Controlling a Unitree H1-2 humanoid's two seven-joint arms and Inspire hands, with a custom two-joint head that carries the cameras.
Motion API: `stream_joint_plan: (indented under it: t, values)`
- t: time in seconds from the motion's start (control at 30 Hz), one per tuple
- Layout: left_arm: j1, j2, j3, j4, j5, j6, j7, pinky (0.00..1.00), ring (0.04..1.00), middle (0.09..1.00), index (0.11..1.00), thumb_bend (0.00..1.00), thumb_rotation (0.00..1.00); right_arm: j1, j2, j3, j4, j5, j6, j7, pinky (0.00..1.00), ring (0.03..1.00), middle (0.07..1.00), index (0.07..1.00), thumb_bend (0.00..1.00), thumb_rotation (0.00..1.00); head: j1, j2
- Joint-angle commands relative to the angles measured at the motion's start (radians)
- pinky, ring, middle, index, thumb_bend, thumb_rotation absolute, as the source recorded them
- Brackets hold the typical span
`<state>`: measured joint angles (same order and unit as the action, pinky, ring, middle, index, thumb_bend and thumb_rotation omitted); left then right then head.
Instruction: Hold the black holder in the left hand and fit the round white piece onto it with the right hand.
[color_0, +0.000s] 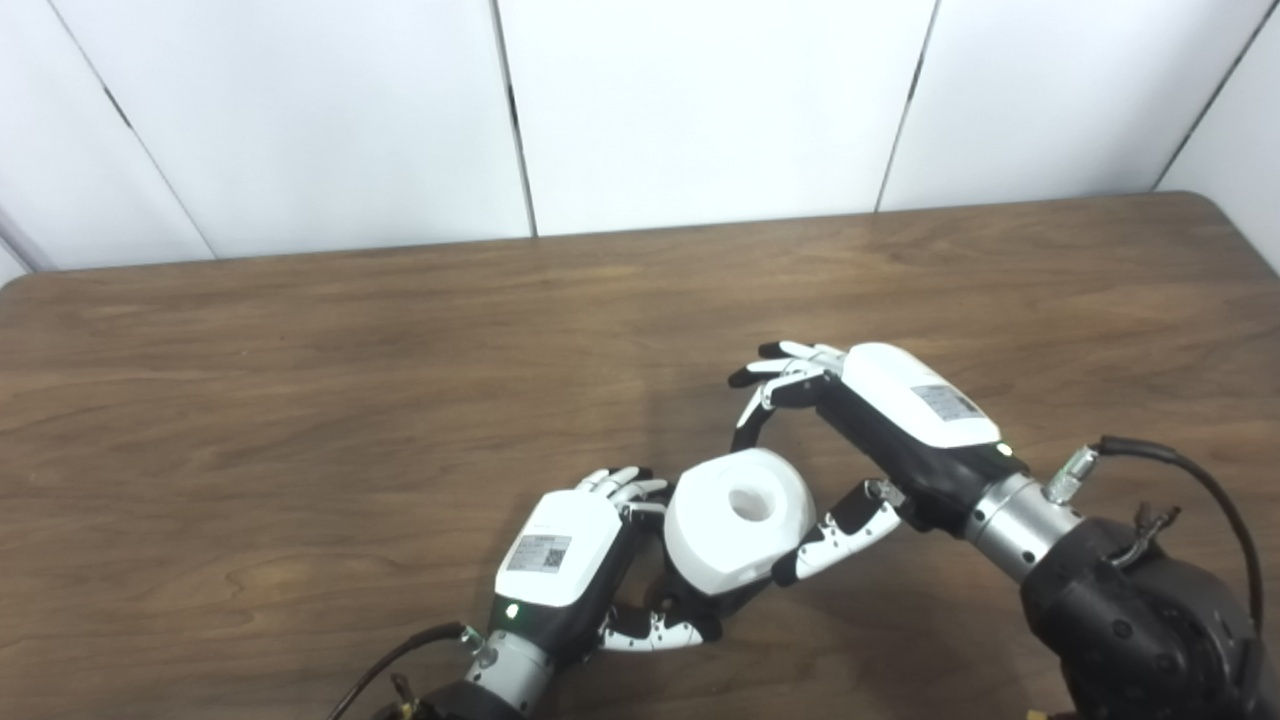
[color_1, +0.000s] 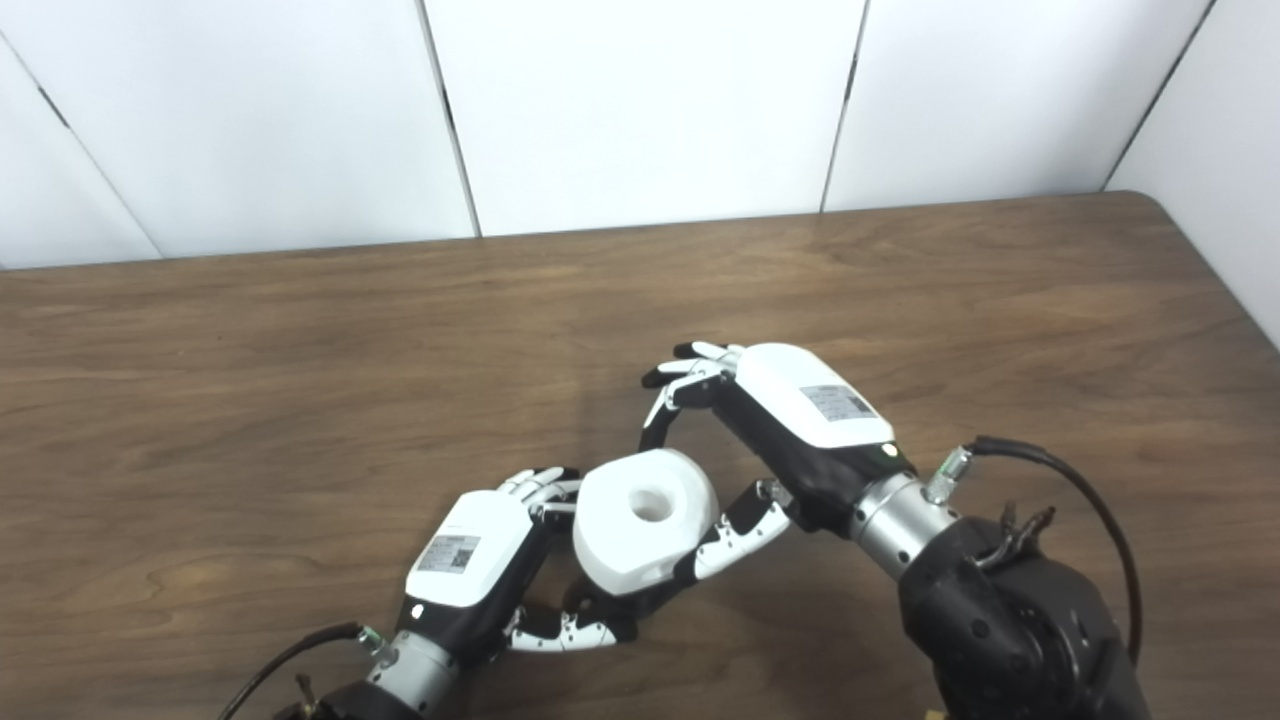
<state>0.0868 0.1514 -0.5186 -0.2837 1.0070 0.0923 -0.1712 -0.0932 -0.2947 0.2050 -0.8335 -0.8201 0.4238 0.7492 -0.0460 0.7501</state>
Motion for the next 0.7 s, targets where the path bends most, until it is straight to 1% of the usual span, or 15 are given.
stream_joint_plan:
  t: [0.0, 0.23, 0.43, 0.67]
  values:
    - [0.029, 0.011, -0.026, 0.080, 0.035, 0.061, -0.105, 0.89, 0.892, 0.821, 0.490, 0.52, 0.05, -0.032, 0.005, -0.002, -0.019, -0.009, -0.029, -0.013, 0.96, 0.931, 0.833, 0.483, 0.52, 0.13, 0.001, 0.003]
    - [0.027, 0.011, -0.031, 0.077, 0.031, 0.072, -0.110, 0.90, 0.895, 0.824, 0.491, 0.52, 0.05, -0.028, 0.004, 0.007, -0.001, -0.018, -0.052, -0.022, 0.94, 0.926, 0.827, 0.483, 0.52, 0.14, 0.001, 0.005]
    - [0.029, 0.010, -0.034, 0.070, 0.030, 0.075, -0.107, 0.89, 0.892, 0.823, 0.490, 0.52, 0.05, -0.024, 0.000, 0.005, 0.005, -0.017, -0.061, -0.015, 0.93, 0.932, 0.828, 0.483, 0.52, 0.14, -0.003, 0.013]
    - [0.030, 0.008, -0.035, 0.064, 0.032, 0.077, -0.111, 0.89, 0.892, 0.823, 0.490, 0.52, 0.05, -0.018, -0.009, 0.001, 0.024, -0.017, -0.091, -0.028, 0.92, 0.930, 0.825, 0.483, 0.52, 0.13, -0.004, 0.020]
